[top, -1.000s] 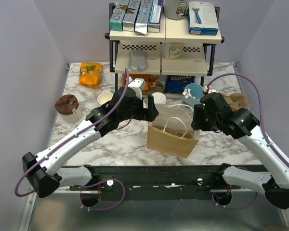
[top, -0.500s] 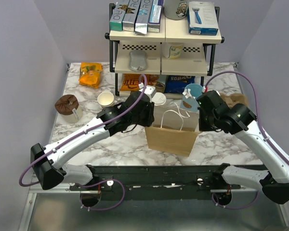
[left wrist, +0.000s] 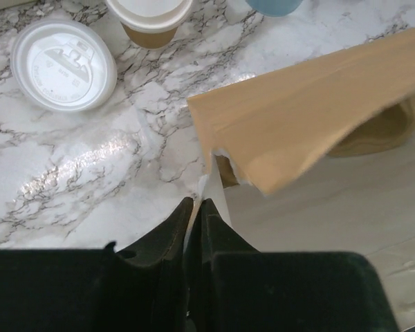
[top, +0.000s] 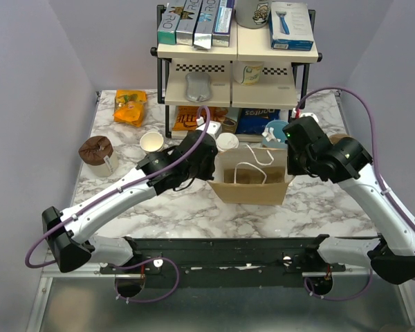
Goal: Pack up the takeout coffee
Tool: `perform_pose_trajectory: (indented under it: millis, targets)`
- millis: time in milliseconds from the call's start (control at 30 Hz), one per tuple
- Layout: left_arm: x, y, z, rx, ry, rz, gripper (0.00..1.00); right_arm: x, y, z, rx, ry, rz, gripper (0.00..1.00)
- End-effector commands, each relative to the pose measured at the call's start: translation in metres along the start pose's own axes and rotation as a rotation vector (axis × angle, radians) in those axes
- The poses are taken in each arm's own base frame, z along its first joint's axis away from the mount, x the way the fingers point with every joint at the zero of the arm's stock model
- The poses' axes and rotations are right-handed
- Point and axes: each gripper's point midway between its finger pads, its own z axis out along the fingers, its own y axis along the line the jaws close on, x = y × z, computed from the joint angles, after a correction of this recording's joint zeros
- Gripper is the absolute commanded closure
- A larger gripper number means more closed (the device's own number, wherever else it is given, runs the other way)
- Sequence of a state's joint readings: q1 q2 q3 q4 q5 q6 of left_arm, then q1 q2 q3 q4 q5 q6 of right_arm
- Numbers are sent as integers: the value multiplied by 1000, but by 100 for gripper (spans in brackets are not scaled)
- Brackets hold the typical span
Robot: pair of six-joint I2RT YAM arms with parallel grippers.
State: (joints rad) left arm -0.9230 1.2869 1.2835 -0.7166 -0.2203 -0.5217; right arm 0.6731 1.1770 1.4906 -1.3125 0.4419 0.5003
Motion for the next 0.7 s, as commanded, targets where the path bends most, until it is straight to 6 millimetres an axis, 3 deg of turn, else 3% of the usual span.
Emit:
perform_pose_trajectory:
  millis: [0, 33, 100, 200, 267, 400, 467, 533, 600, 667]
  targets:
    - [-31, -21, -30, 74, -101, 27, 83, -15, -2, -25, -73, -54, -81, 99]
    - [-33, -25, -37, 109, -111, 37, 82, -15, 12, -31, -165, -53, -84, 99]
    - [-35, -28, -44, 129, -116, 29, 80, -14, 21, -33, -216, -61, -69, 99]
    - [-34, -24, -52, 114, -111, -4, 80, 11, 33, -21, -265, 33, -52, 99]
    - [-28, -21, -50, 105, -102, -12, 80, 36, 35, -2, -252, 113, -63, 99]
    - [-5, -8, -19, 33, -1, -18, 78, 56, 38, 32, -241, 194, -65, 99]
    - [3, 1, 0, -17, 46, -28, 83, 65, 41, 49, -223, 251, -95, 99]
    - [-3, 2, -3, -32, 35, -47, 87, 60, 38, 48, -198, 250, -98, 99]
    - [-20, -3, -14, 4, -23, -60, 87, 27, 45, 24, -272, 129, -86, 99]
    - [-38, -10, -39, 69, -109, -74, 87, 3, 52, -6, -372, 14, -77, 99]
